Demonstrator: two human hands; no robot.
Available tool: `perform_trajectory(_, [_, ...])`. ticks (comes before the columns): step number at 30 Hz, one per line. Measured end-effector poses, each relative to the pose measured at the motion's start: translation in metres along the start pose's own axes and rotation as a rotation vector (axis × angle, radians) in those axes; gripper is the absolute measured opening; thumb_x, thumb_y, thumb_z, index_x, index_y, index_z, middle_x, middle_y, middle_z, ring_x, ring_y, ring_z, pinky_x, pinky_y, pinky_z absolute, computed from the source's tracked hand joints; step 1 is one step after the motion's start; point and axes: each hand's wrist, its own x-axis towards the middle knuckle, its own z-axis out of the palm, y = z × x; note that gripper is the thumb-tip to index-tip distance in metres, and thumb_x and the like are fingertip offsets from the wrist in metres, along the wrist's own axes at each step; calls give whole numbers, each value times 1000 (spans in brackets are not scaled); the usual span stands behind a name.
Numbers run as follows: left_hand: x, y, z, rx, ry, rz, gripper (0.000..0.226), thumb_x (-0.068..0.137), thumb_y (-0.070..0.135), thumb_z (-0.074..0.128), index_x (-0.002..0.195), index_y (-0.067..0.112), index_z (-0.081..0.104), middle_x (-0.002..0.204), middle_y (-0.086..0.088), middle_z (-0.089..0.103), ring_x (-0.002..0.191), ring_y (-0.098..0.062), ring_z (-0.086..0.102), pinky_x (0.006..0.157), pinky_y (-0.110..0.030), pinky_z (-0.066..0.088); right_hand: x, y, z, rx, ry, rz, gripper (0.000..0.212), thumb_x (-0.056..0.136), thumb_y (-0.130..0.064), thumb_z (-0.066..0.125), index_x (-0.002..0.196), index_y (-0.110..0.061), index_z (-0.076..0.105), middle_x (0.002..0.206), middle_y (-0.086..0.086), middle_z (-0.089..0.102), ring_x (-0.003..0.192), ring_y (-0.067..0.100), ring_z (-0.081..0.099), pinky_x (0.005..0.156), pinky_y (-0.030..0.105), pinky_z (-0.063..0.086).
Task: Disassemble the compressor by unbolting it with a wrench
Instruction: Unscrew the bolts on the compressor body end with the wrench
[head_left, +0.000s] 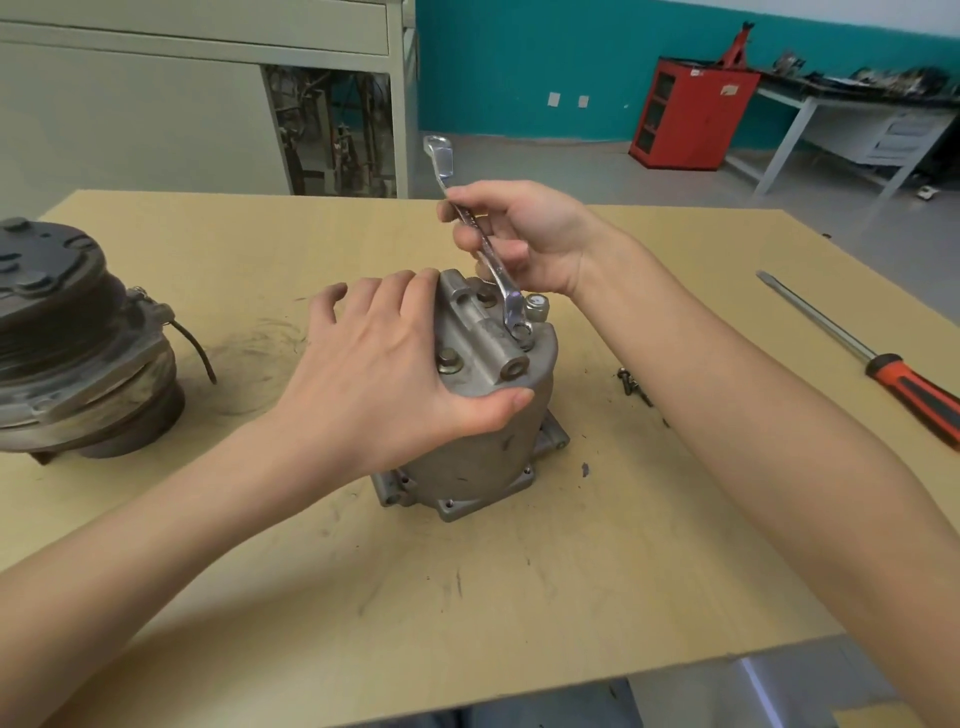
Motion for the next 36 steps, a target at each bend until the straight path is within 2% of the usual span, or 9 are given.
perform_trajectory(6, [0, -1, 0, -16, -2, -3, 118, 54, 92, 16, 137, 12, 41, 135, -2, 51, 125, -23, 44, 108, -44, 24, -29, -11, 6, 278, 327, -248, 25, 102, -10, 38, 79, -5, 48, 53, 7, 62, 31, 3, 44, 32, 10, 29])
perform_trajectory(10, [0, -2, 1, -15, -9, -3, 120, 55, 93, 14, 141, 13, 38, 139, -2, 49, 127, -22, 43, 110, -45, 23, -84, 0, 14, 298, 468, -492, 19, 97, -1, 37, 80, -9, 40, 78, 22, 71, 65, 21, 71, 50, 18, 50])
perform_trajectory(13, [0, -2, 2, -17, -6, -3, 122, 55, 93, 14, 141, 11, 38, 139, -3, 49, 128, -23, 42, 110, -46, 23, -124, 20, 27, 336, 505, -582, 19, 97, -2, 37, 81, -6, 45, 88, 25, 71, 85, 29, 72, 64, 23, 56])
perform_trajectory(18, [0, -3, 3, -26, 1, 3, 120, 55, 93, 15, 140, 12, 40, 137, -2, 50, 127, -23, 43, 110, -45, 24, -149, 57, 50, 171, 718, -665, 40, 104, -29, 33, 95, -4, 63, 98, 11, 74, 78, 25, 73, 61, 24, 55])
perform_trajectory(21, [0, -3, 2, -21, 1, 0, 121, 54, 93, 14, 140, 12, 39, 138, -2, 50, 127, -22, 43, 110, -45, 23, -152, 63, 55, 120, 824, -735, 44, 104, -31, 32, 82, -7, 62, 94, 11, 74, 67, 26, 72, 59, 25, 54])
perform_trajectory(24, [1, -3, 3, -17, -4, -3, 122, 54, 93, 13, 142, 12, 38, 140, -2, 49, 129, -22, 42, 111, -46, 22, -154, 67, 61, 209, 801, -732, 38, 103, -21, 34, 72, -8, 51, 93, 17, 73, 72, 29, 72, 61, 25, 54])
perform_trajectory(27, [1, -3, 3, -19, -2, -5, 121, 54, 93, 13, 141, 13, 38, 139, -1, 49, 129, -22, 42, 112, -46, 23, -157, 78, 62, 228, 717, -717, 25, 98, -5, 34, 78, -6, 49, 97, 19, 72, 87, 32, 72, 69, 27, 56])
perform_trajectory(30, [1, -3, 3, -18, 0, -4, 120, 54, 93, 13, 140, 13, 39, 139, -1, 49, 128, -22, 42, 111, -46, 22, -162, 91, 64, 95, 709, -716, 17, 93, -9, 38, 85, -7, 53, 104, 13, 72, 92, 29, 71, 75, 26, 56])
perform_trajectory(36, [0, -3, 3, -14, -1, 4, 122, 54, 93, 13, 140, 11, 39, 138, -2, 50, 128, -23, 44, 111, -46, 23, -160, 106, 64, -122, 706, -797, 24, 95, -16, 44, 86, -26, 64, 112, 9, 69, 97, 28, 70, 83, 30, 56])
